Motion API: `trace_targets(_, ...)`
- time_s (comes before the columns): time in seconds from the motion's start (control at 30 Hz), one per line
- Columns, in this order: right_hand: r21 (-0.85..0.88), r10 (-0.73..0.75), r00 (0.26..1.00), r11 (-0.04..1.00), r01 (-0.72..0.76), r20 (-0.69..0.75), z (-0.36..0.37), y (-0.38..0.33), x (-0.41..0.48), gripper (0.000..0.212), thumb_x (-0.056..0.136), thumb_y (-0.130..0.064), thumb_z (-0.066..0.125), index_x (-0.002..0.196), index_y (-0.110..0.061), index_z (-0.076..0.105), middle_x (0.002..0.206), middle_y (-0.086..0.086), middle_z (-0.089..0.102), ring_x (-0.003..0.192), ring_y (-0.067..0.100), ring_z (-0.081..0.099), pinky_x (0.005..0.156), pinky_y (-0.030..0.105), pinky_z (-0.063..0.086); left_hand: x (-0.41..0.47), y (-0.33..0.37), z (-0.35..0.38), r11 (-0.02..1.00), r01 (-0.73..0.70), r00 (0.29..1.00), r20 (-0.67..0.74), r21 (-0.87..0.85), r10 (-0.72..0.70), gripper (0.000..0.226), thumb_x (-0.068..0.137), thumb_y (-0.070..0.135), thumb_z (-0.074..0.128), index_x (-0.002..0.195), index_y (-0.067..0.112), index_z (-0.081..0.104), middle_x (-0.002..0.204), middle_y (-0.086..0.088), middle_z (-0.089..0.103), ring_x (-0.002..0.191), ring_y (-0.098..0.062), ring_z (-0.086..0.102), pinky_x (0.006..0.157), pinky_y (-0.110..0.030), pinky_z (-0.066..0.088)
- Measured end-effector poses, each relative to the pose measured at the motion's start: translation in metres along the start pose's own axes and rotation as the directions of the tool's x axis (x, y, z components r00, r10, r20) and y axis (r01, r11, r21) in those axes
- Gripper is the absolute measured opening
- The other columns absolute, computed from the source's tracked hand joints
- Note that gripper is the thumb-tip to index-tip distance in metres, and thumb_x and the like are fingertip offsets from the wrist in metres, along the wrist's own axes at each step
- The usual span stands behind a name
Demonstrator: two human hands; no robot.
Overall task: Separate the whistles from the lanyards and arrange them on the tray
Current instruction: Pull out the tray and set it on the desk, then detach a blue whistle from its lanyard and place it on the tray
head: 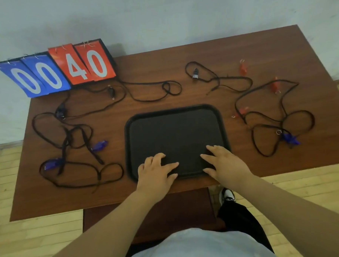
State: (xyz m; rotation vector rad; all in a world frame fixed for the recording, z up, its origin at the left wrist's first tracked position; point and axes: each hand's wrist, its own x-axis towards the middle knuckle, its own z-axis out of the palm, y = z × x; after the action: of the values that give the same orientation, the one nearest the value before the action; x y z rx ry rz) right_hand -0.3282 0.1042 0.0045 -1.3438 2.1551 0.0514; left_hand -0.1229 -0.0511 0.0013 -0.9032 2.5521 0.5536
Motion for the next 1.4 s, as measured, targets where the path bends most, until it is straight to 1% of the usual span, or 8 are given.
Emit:
trace_targets(0.27, -0.066, 0.018, 0.998, 0.998, -0.015, 0.053, -0.018, -0.025, 0.022, 0.07, 0.096, -0.057, 0.055, 0.158, -0.037, 0.029, 0.168, 0.002, 0.019, 0.153, 0.029, 0.018, 0.12, 0.047, 0.032, 0.01, -0.029, -0.01, 0.994, 0.043, 0.998, -0.032, -0.103, -0.047, 0.055, 0.098, 0.057, 0.053, 0.15, 0.041, 0.044, 0.155, 0.002, 0.033, 0.138, -0.022, 0.038, 0.114, -0.046, 0.039)
trace_targets(0.43, -0.022, -0.113, 0.992, 0.993, 0.114, 0.064, -0.029, -0.083, 0.06, 0.067, 0.096, -0.054, 0.058, 0.156, -0.033, 0.035, 0.167, 0.003, 0.022, 0.153, 0.029, 0.022, 0.12, 0.048, 0.031, -0.004, -0.076, -0.03, 0.97, 0.156, 0.971, -0.151, -0.184, -0.185, 0.054, 0.098, 0.052, 0.058, 0.148, 0.035, 0.048, 0.148, 0.002, 0.041, 0.134, -0.023, 0.043, 0.108, -0.043, 0.044)
trace_targets(0.6, -0.032, -0.316, 0.949, 0.948, 0.316, 0.013, -0.038, -0.168, 0.106, 0.063, 0.096, -0.049, 0.062, 0.152, -0.026, 0.043, 0.165, 0.006, 0.027, 0.15, 0.031, 0.027, 0.119, 0.048, 0.035, -0.035, -0.14, -0.047, 0.916, 0.28, 0.877, -0.311, -0.288, -0.366, 0.054, 0.095, 0.045, 0.065, 0.145, 0.03, 0.053, 0.142, -0.001, 0.046, 0.13, -0.024, 0.045, 0.107, -0.044, 0.043)
trace_targets(0.8, -0.037, -0.544, 0.835, 0.839, 0.543, -0.087, -0.036, -0.261, 0.158, 0.047, 0.097, -0.031, 0.063, 0.143, -0.022, 0.055, 0.157, 0.005, 0.039, 0.139, 0.03, 0.043, 0.111, 0.046, 0.044, -0.06, -0.228, -0.048, 0.771, 0.49, 0.682, -0.371, -0.407, -0.63, 0.052, 0.096, 0.045, 0.064, 0.144, 0.025, 0.053, 0.133, -0.008, 0.049, 0.124, -0.032, 0.047, 0.099, -0.048, 0.047)
trace_targets(0.9, -0.076, -0.573, 0.816, 0.819, 0.568, -0.079, -0.028, -0.289, 0.184, 0.045, 0.097, -0.025, 0.061, 0.142, -0.023, 0.054, 0.156, 0.006, 0.04, 0.136, 0.03, 0.045, 0.107, 0.046, 0.048, -0.058, -0.263, -0.046, 0.721, 0.548, 0.618, -0.376, -0.423, -0.69, 0.051, 0.097, 0.042, 0.064, 0.144, 0.026, 0.053, 0.133, -0.009, 0.048, 0.121, -0.034, 0.048, 0.098, -0.05, 0.045)
trace_targets(1.0, -0.135, -0.551, 0.834, 0.829, 0.543, -0.025, -0.015, -0.295, 0.203, 0.043, 0.099, -0.029, 0.059, 0.141, -0.024, 0.056, 0.148, 0.005, 0.045, 0.13, 0.029, 0.048, 0.101, 0.046, 0.051, -0.052, -0.29, -0.042, 0.703, 0.603, 0.629, -0.317, -0.377, -0.71, 0.05, 0.098, 0.04, 0.062, 0.145, 0.028, 0.052, 0.136, -0.007, 0.049, 0.122, -0.034, 0.048, 0.098, -0.049, 0.046)
trace_targets(1.13, -0.124, -0.521, 0.85, 0.851, 0.511, -0.073, -0.005, -0.291, 0.212, 0.032, 0.098, -0.031, 0.063, 0.129, -0.024, 0.067, 0.122, 0.002, 0.054, 0.108, 0.026, 0.053, 0.088, 0.044, 0.055, -0.047, -0.308, -0.039, 0.734, 0.586, 0.677, -0.29, -0.343, -0.676, 0.038, 0.101, 0.038, 0.057, 0.138, 0.026, 0.06, 0.126, -0.004, 0.056, 0.113, -0.03, 0.054, 0.09, -0.046, 0.049)
trace_targets(1.4, 0.007, -0.501, 0.866, 0.866, 0.501, -0.008, -0.023, -0.284, 0.209, 0.033, 0.099, -0.035, 0.061, 0.131, -0.025, 0.066, 0.118, -0.003, 0.06, 0.109, 0.019, 0.058, 0.092, 0.036, 0.052, -0.06, -0.299, -0.08, 0.77, 0.581, 0.715, -0.286, -0.263, -0.638, 0.055, 0.093, 0.048, 0.068, 0.141, 0.029, 0.048, 0.106, 0.009, 0.075, 0.099, -0.021, 0.069, 0.082, -0.042, 0.055)
